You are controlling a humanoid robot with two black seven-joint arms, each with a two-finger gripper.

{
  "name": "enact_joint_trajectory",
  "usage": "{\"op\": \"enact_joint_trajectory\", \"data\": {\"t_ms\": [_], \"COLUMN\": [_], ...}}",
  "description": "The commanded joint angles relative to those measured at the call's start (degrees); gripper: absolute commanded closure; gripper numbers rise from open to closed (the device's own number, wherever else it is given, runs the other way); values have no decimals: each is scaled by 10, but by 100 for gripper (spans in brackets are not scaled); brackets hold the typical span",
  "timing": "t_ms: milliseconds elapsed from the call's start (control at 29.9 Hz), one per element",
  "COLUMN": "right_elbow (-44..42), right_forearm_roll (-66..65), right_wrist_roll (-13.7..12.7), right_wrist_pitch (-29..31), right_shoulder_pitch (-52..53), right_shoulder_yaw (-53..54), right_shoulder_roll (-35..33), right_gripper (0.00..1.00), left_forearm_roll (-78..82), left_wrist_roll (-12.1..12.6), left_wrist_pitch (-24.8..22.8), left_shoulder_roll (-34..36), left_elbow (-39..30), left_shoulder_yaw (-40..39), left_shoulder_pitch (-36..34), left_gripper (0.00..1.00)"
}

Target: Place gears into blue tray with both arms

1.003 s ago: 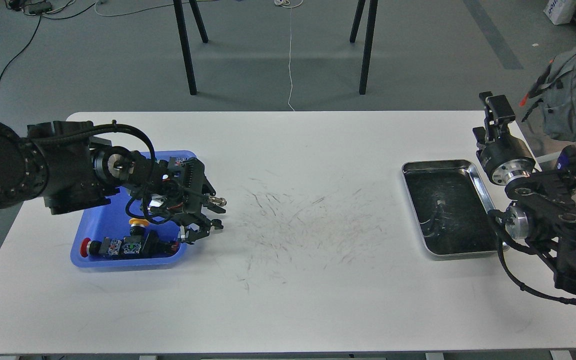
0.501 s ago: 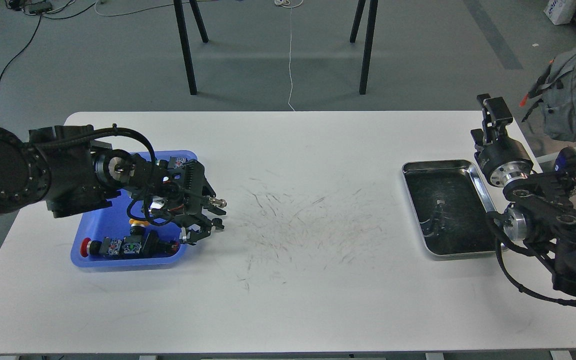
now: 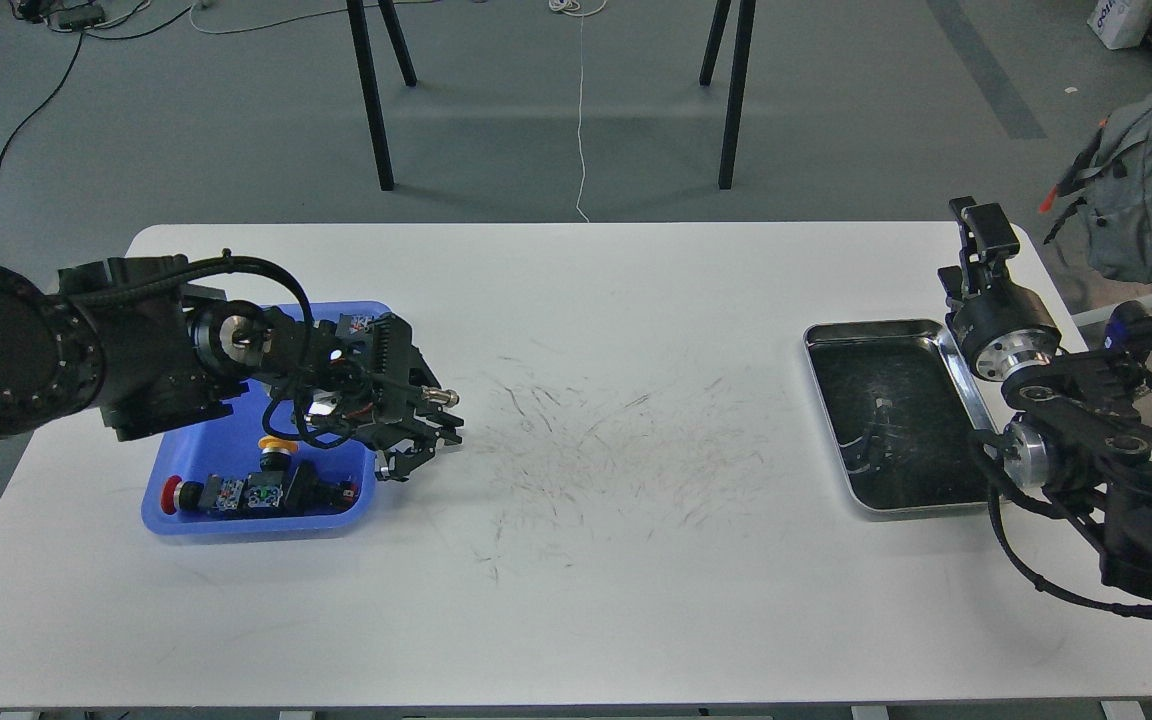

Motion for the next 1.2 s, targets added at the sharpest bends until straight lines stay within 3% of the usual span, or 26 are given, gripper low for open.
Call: {"op": "enact_joint_trajectory", "data": {"t_ms": [0, 401, 736, 936, 1170], "right_elbow": [0, 0, 1, 1, 0], "right_forearm_roll": [0, 0, 0, 0, 0], "right_wrist_roll": [0, 0, 0, 0, 0], "right_wrist_pitch": [-2, -2, -3, -3, -3], "right_shoulder_pitch": [1, 2, 3, 7, 9], "right_shoulder_yaw": [-3, -2, -3, -3, -10], "right_shoulder_roll": [0, 0, 0, 2, 9], "right_gripper": [5, 5, 5, 5, 5], "left_forearm_roll": [-4, -17, -118, -247, -303], "left_wrist_roll": [0, 0, 0, 0, 0], "left_wrist_pitch": [-3, -11, -42, -73, -73], "left_shoulder_roll": [5, 58, 169, 246, 319], "left_elbow": [1, -5, -26, -61, -107], "left_shoulder_yaw": [-18, -124, -188, -234, -270], "left_shoulder_pitch": [9, -8, -7, 19, 76], "left_gripper": [89, 89, 89, 89, 89]}}
